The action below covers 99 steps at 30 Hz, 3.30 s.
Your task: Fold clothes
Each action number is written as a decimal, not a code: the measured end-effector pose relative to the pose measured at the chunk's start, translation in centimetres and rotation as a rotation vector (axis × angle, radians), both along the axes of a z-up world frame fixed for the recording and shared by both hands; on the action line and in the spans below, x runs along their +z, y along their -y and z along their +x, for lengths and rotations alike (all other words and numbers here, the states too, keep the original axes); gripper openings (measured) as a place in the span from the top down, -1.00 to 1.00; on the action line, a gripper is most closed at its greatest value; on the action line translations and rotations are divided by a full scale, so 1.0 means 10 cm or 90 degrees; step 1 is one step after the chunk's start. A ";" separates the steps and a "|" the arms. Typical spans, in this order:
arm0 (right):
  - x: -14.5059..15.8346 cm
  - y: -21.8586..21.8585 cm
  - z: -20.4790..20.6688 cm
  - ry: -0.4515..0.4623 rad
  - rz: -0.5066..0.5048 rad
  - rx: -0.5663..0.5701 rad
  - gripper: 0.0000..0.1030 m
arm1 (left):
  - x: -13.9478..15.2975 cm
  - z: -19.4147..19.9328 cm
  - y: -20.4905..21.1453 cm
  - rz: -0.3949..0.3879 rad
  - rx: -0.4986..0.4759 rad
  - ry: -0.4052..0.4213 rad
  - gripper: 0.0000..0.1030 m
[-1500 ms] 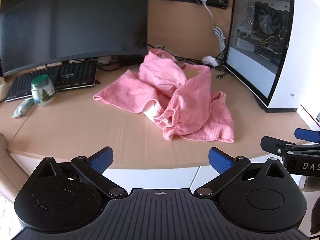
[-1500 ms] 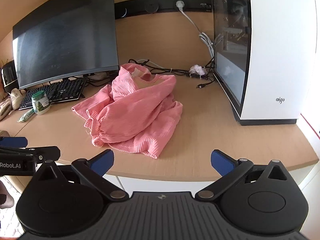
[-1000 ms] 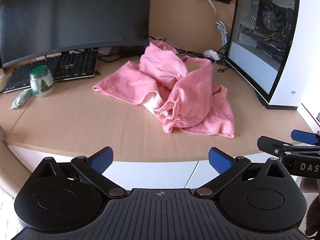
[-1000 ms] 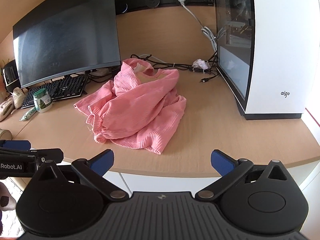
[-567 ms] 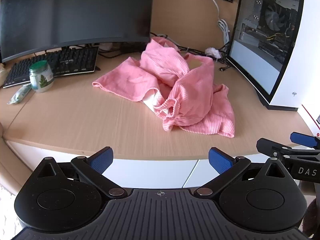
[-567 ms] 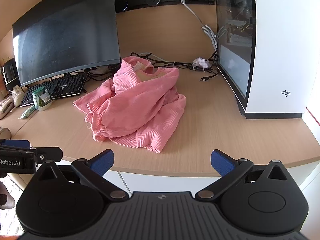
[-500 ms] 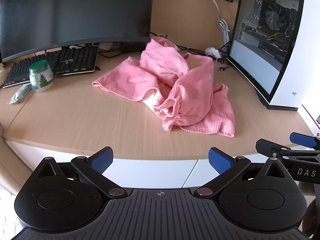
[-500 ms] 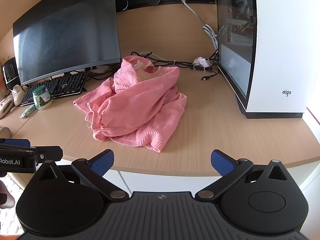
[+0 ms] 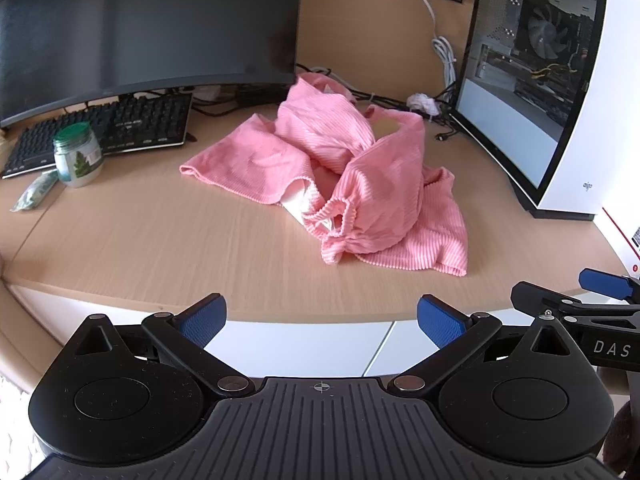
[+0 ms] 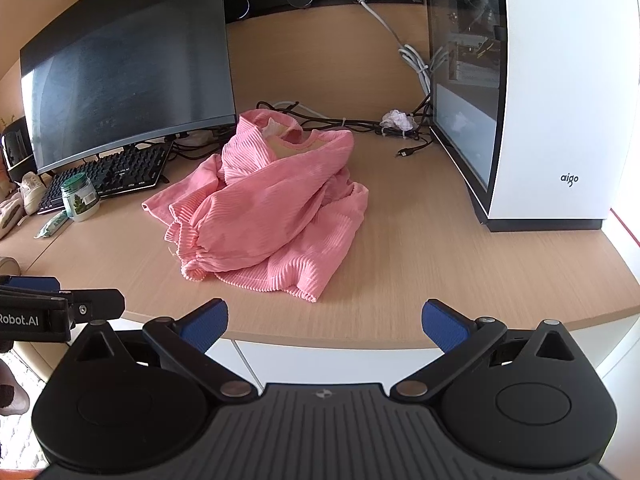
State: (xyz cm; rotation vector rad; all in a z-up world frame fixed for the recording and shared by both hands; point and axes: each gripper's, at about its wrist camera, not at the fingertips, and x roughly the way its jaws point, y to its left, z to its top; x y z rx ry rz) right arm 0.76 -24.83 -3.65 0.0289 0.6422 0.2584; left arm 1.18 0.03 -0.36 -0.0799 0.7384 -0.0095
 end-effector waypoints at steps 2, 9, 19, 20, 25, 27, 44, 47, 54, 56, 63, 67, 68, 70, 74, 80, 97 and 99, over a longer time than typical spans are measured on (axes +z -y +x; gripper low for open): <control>0.00 -0.01 0.00 -0.001 -0.001 0.002 -1.00 | 0.00 0.00 -0.01 -0.001 0.002 -0.001 -1.00; -0.01 -0.02 -0.01 -0.001 -0.005 0.004 -1.00 | 0.00 -0.01 -0.03 -0.005 0.006 0.001 -1.00; -0.03 -0.03 0.03 -0.005 -0.003 0.005 -1.00 | -0.01 0.01 -0.03 -0.005 0.010 -0.001 -1.00; -0.04 -0.03 0.04 -0.005 -0.003 0.006 -1.00 | -0.01 0.02 -0.03 -0.005 0.011 -0.001 -1.00; -0.05 -0.04 0.07 -0.010 -0.004 0.010 -1.00 | -0.02 0.04 -0.04 -0.005 0.015 -0.005 -1.00; -0.06 -0.04 0.09 -0.012 -0.005 0.009 -1.00 | -0.03 0.06 -0.05 -0.005 0.015 -0.007 -1.00; -0.12 -0.27 0.82 -0.074 0.053 -0.008 -1.00 | -0.16 0.66 -0.64 -0.047 0.042 -0.076 -1.00; -0.10 -0.44 1.15 -0.084 0.082 -0.020 -1.00 | -0.21 0.91 -0.93 -0.095 0.023 -0.095 -1.00; -0.24 -0.73 1.71 -0.137 0.111 -0.072 -1.00 | -0.20 1.66 -1.33 -0.137 -0.048 -0.100 -1.00; -0.35 -0.73 1.82 -0.178 0.134 -0.090 -1.00 | -0.19 1.93 -1.31 -0.139 -0.072 -0.098 -1.00; -0.40 -0.77 1.90 -0.211 0.113 -0.082 -1.00 | -0.40 2.83 -1.07 -0.144 -0.132 -0.112 -1.00; -0.39 -0.80 1.94 -0.233 0.067 -0.020 -1.00 | -0.54 2.98 -0.99 -0.149 -0.120 -0.120 -1.00; -0.38 -0.79 1.94 -0.238 0.061 -0.004 -1.00 | -0.56 2.97 -0.97 -0.148 -0.114 -0.115 -1.00; -0.37 -0.78 1.96 -0.246 0.042 0.047 -1.00 | -0.58 2.94 -0.95 -0.145 -0.102 -0.107 -1.00; -0.36 -0.64 2.00 -0.261 0.027 0.153 -1.00 | -0.61 2.84 -0.88 -0.126 -0.073 -0.096 -1.00; -0.34 -0.20 2.04 -0.249 -0.024 0.192 -1.00 | -0.59 2.43 -0.75 -0.143 -0.047 -0.141 -1.00; 0.19 -0.76 2.20 0.012 -0.113 0.259 -0.49 | -0.16 1.75 -0.42 0.094 -0.037 -0.088 -1.00; 0.04 -0.96 2.36 -0.015 -0.158 0.263 -0.23 | -0.13 1.71 -0.58 0.088 -0.036 -0.081 -1.00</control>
